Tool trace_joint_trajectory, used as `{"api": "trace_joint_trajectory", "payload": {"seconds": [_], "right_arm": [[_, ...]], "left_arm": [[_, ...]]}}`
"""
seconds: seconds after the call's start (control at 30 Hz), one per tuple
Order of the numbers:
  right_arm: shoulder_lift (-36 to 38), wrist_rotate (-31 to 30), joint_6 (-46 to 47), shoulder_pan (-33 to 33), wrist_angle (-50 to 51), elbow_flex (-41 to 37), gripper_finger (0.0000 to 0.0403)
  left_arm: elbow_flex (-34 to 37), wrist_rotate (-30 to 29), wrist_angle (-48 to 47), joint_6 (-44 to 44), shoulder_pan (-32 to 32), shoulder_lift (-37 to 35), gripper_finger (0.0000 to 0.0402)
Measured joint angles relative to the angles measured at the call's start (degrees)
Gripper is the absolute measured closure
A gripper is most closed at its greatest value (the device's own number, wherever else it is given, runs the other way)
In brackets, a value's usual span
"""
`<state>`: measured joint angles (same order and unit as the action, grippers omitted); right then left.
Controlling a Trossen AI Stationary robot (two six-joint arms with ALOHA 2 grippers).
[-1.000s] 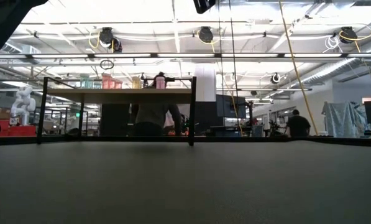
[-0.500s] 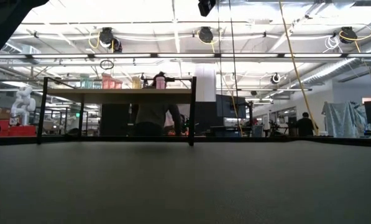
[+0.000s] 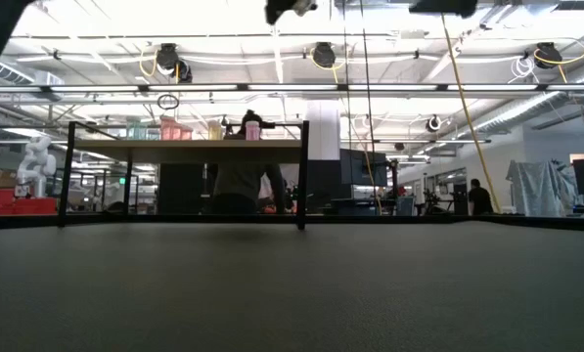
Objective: Pick and place medicine bottles onto shelf by color
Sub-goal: Put the yellow pill bottle on the shelf aligned with the yellow pill bottles
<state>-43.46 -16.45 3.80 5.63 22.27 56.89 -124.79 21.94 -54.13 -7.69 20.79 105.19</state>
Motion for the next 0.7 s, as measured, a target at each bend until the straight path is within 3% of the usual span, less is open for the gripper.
{"api": "trace_joint_trajectory", "payload": {"seconds": [0.07,0.2,0.43,0.57,0.7], "right_arm": [[1.6,0.0,1.2,0.0,-3.9,-4.6,0.0119],[3.6,0.0,1.5,0.0,-11.9,-11.0,0.0119],[3.8,0.0,-7.7,0.0,-19.7,-14.5,0.0119],[3.5,0.0,-12.4,1.1,-22.3,-14.6,0.0119],[3.5,-0.2,-13.9,2.8,-23.7,-14.6,0.0119]], "left_arm": [[5.1,-2.1,-0.5,-0.1,0.8,-3.7,0.0284],[22.2,-6.0,10.6,3.6,2.3,-13.4,0.0284],[61.0,-23.9,49.4,11.2,3.6,-32.4,0.0284],[78.8,-27.6,71.9,8.7,3.6,-34.8,0.0284],[89.5,-36.2,89.4,11.9,3.6,-33.4,0.0284]]}}
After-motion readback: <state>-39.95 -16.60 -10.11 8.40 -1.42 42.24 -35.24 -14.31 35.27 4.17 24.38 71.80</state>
